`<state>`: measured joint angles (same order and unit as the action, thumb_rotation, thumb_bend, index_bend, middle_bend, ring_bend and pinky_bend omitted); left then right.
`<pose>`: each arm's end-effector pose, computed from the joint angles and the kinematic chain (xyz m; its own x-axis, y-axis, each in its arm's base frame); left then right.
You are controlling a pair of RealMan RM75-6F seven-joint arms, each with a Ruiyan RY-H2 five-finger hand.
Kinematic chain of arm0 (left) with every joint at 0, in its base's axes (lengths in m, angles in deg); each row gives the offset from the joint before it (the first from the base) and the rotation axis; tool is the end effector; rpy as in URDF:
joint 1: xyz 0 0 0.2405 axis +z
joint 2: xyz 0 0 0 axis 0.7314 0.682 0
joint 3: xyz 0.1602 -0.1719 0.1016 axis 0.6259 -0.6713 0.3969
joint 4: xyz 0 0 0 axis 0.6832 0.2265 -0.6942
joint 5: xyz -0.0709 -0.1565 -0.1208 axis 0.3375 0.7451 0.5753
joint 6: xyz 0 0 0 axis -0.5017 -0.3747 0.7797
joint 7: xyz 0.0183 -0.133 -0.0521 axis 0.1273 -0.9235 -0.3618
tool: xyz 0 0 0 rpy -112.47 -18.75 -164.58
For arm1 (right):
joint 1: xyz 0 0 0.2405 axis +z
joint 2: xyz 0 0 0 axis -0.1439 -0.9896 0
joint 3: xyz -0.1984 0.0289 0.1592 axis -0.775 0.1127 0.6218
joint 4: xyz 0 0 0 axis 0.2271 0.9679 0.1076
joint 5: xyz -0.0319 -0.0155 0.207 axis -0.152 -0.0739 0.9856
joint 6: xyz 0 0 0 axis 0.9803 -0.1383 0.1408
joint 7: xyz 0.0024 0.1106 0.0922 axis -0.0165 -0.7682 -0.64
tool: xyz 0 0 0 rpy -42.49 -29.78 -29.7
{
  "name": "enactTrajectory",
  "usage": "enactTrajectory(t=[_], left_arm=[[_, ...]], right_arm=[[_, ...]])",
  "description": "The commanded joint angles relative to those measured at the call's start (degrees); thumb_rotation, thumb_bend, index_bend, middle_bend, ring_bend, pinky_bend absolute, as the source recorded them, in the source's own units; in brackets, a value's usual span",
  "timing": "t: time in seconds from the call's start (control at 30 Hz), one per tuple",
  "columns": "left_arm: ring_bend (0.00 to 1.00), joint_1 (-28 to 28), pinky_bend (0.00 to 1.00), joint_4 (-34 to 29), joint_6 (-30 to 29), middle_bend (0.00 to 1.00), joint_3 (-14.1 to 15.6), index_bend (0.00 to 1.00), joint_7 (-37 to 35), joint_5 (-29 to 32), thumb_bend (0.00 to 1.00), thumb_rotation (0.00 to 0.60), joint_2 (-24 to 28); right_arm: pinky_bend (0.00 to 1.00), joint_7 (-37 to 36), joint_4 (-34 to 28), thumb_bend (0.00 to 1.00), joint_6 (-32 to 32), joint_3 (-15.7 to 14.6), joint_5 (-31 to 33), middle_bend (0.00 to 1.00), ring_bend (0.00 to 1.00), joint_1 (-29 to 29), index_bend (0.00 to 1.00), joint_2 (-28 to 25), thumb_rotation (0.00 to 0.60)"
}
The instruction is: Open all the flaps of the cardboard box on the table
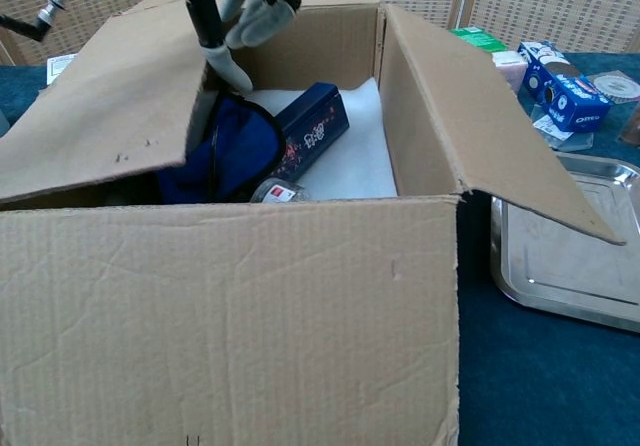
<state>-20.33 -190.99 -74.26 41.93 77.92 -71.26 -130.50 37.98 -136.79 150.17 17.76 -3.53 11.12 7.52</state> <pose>-0.0192 0.3608 0.0664 0.7081 0.1331 0.6935 0.5596 -0.7047 -0.4362 -0.2942 -0.1898 0.2241 0.0711 0.2538 0.9646 -0.9878 -0.1162 0.1034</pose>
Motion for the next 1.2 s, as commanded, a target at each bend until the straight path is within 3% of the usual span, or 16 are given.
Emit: enactTrajectory(t=[0.03, 0.23, 0.57, 0.87, 1.2], left_arm=[[0.56, 1.2, 0.58, -1.6, -1.1, 0.74, -0.2, 0.71, -0.8, -0.8, 0.0, 0.6, 2.3], [0.56, 5.5, 0.58, -5.8, -4.7, 0.74, -0.8, 0.71, -4.8, -4.2, 0.0, 0.6, 8.9], [0.56, 16.2, 0.58, -9.6, -12.1, 0.74, -1.0, 0.71, -17.6, -16.3, 0.0, 0.6, 20.6], [0.56, 25.8, 0.57, -6.3, -18.9, 0.74, 1.4, 0.7, -28.8, -25.7, 0.0, 0.6, 26.6], [0.56, 34.5, 0.55, 1.3, -24.8, 0.74, 4.6, 0.7, -37.0, -31.0, 0.0, 0.6, 28.2]], right_arm=[[0.08, 0.1, -0.1, 0.0, 0.0, -0.1, -0.1, 0.0, 0.0, 0.0, 0.0, 0.0, 0.6], [0.08, 0.4, -0.5, 0.0, 0.5, -0.4, -1.0, 0.0, 0.0, -0.2, 0.0, -0.1, 0.6], [0.08, 0.0, -0.7, 0.0, 1.0, -0.9, -2.5, 0.0, 0.0, -0.2, 0.0, -0.3, 0.6], [0.08, 1.6, -1.6, 0.0, 0.8, -1.3, -3.2, 0.0, 0.0, 0.1, 0.0, -0.1, 0.6], [0.08, 2.2, -2.1, 0.0, 0.7, -1.5, -3.1, 0.0, 0.0, 0.1, 0.0, 0.0, 0.6]])
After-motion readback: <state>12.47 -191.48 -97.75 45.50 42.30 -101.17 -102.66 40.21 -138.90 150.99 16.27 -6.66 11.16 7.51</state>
